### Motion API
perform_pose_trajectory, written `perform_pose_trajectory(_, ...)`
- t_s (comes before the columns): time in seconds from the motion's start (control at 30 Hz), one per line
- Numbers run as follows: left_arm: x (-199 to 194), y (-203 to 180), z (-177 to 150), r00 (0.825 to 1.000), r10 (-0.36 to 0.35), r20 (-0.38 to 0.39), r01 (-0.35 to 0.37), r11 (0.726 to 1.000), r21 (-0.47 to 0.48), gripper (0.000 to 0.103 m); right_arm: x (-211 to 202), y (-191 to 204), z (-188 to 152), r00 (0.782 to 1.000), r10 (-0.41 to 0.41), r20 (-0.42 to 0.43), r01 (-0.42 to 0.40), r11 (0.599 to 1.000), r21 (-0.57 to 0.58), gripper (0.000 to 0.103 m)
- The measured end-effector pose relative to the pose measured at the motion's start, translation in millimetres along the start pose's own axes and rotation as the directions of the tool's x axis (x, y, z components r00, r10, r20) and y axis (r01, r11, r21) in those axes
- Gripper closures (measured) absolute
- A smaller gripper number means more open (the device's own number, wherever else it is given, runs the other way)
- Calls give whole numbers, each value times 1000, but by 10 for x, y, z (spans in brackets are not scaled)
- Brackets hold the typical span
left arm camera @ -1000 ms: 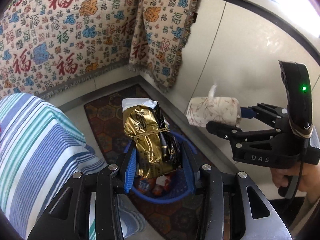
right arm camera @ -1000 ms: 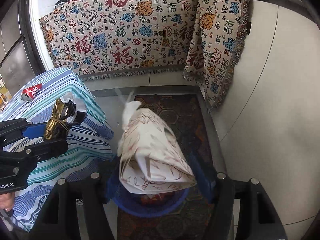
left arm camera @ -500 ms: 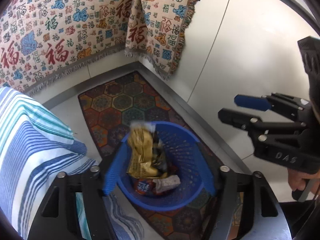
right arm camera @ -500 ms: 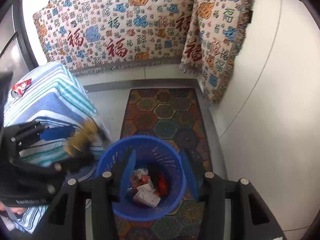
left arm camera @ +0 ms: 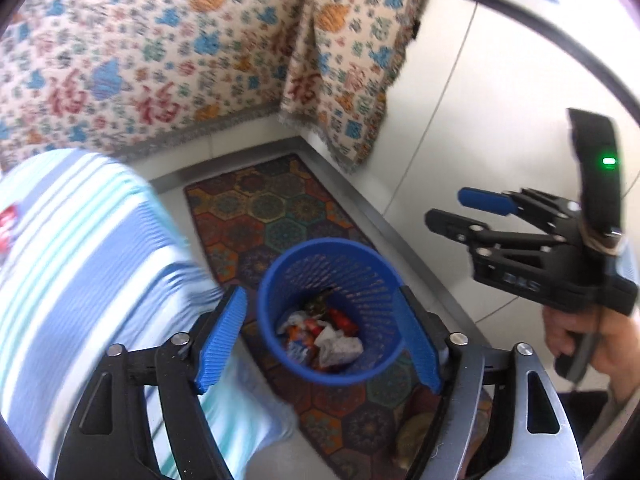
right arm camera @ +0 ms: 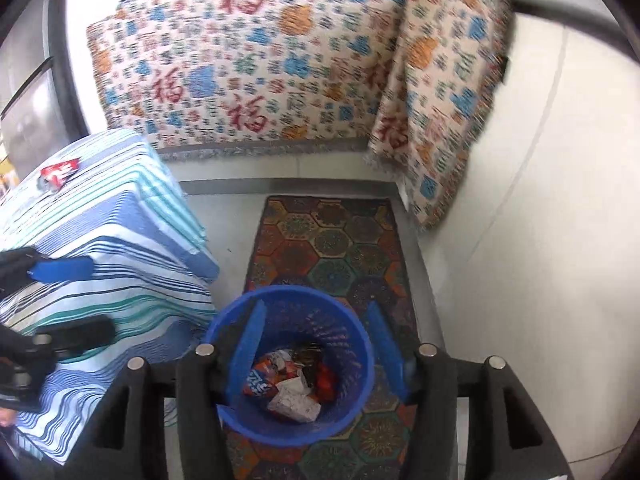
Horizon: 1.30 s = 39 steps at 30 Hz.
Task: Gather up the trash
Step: 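Move both open grippers back over the table toward the box and can, then grasp the clear plastic box with the left gripper while the right grasps the red can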
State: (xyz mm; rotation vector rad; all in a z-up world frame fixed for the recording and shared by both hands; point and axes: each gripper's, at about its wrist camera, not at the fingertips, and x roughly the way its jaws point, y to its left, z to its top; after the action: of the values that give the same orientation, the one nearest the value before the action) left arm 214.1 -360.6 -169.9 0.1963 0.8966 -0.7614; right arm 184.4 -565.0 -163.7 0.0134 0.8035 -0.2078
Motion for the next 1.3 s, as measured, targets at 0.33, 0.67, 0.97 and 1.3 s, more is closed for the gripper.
perform_pose_trajectory(0.33, -826, 1254, -705, 955, 294, -32, -295, 935, -195, 17, -218, 1422, 215, 979, 198, 58, -185, 966, -178, 41)
perform_pose_trajectory(0.67, -885, 2685, -941, 876, 464, -130, -473, 781, -408, 17, -67, 2744, 117, 954, 300, -9, -286, 899, -333, 39)
perform_pose_trajectory(0.97, -595, 3234, -617, 862, 494, -118, -499, 779, -380, 1, 163, 3086, 75, 952, 303, -44, -300, 896, -326, 37)
perform_pose_trajectory(1.3, -291, 3551, -170, 861, 495, -113, -497, 778, -384, 0, 239, 3118, 118, 943, 327, -57, -328, 892, -311, 34)
